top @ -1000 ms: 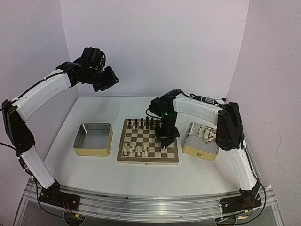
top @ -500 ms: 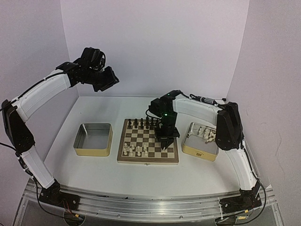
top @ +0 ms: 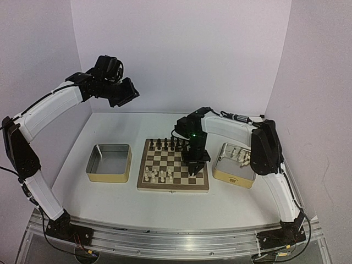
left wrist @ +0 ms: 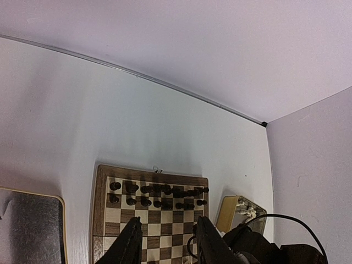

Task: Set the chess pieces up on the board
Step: Place the chess piece on the chessboard, then pick up the chess piece from the chessboard.

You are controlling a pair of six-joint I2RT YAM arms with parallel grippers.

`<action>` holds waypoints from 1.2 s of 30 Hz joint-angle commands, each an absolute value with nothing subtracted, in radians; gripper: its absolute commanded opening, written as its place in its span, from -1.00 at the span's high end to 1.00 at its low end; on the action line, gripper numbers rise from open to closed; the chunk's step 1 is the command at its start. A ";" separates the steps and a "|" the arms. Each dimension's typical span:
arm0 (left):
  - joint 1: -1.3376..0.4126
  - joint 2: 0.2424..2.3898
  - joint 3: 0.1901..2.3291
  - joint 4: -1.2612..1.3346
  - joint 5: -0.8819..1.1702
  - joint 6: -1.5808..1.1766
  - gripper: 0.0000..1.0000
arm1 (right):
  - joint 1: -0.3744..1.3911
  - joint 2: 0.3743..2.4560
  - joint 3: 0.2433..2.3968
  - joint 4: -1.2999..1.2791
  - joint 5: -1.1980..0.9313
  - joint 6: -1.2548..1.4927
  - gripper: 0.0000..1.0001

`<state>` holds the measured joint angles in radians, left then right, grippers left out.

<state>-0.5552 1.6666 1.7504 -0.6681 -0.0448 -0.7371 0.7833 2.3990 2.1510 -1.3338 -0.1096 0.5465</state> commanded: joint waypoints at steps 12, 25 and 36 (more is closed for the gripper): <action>-0.552 1.711 1.829 -0.643 -0.036 -0.725 0.33 | 0.755 2.421 2.263 -1.709 -0.113 0.524 0.43; -0.552 1.723 1.839 -0.649 -0.038 -0.723 0.33 | 0.775 2.287 2.132 -1.600 -0.063 0.498 0.17; -0.552 1.715 1.826 -0.641 -0.041 -0.726 0.33 | 0.788 2.291 2.105 -1.551 -0.085 0.521 0.32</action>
<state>-0.5552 1.7237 1.7988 -0.6697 -0.0372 -0.7326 0.7803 2.3337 2.0956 -1.3346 -0.0784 0.5098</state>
